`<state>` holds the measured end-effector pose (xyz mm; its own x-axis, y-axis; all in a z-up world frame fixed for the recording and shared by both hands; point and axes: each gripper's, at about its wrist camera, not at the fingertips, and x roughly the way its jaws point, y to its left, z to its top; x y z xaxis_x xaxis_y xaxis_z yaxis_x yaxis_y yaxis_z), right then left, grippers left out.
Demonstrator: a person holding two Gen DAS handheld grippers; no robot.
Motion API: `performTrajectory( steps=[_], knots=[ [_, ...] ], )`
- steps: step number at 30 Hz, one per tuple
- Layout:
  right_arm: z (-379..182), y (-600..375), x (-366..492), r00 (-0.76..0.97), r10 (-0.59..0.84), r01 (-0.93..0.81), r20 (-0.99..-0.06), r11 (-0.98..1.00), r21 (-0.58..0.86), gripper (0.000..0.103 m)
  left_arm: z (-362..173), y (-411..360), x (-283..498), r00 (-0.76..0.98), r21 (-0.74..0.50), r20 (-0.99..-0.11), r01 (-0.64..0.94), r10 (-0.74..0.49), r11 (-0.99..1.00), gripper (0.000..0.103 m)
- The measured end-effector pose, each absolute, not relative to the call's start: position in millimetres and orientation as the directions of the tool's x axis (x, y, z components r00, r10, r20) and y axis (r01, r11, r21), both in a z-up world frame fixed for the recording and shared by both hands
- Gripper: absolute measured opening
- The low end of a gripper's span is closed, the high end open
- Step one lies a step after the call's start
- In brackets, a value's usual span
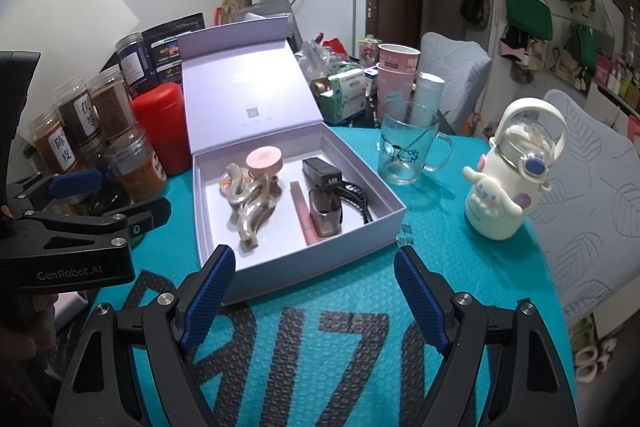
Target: Organize rigid objects
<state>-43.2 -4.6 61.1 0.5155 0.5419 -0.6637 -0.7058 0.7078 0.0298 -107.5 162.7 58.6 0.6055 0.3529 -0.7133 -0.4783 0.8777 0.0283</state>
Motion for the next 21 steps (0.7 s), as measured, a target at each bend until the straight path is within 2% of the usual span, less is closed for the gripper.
performTrajectory(
  steps=[21],
  knots=[
    [60.9,-7.5,-41.8,0.524,0.536,-0.702,-0.663,0.712,0.021,0.082,57.0,162.8,-107.2,0.603,0.03,-0.719,-0.47,0.345,0.882,0.102]
  ],
)
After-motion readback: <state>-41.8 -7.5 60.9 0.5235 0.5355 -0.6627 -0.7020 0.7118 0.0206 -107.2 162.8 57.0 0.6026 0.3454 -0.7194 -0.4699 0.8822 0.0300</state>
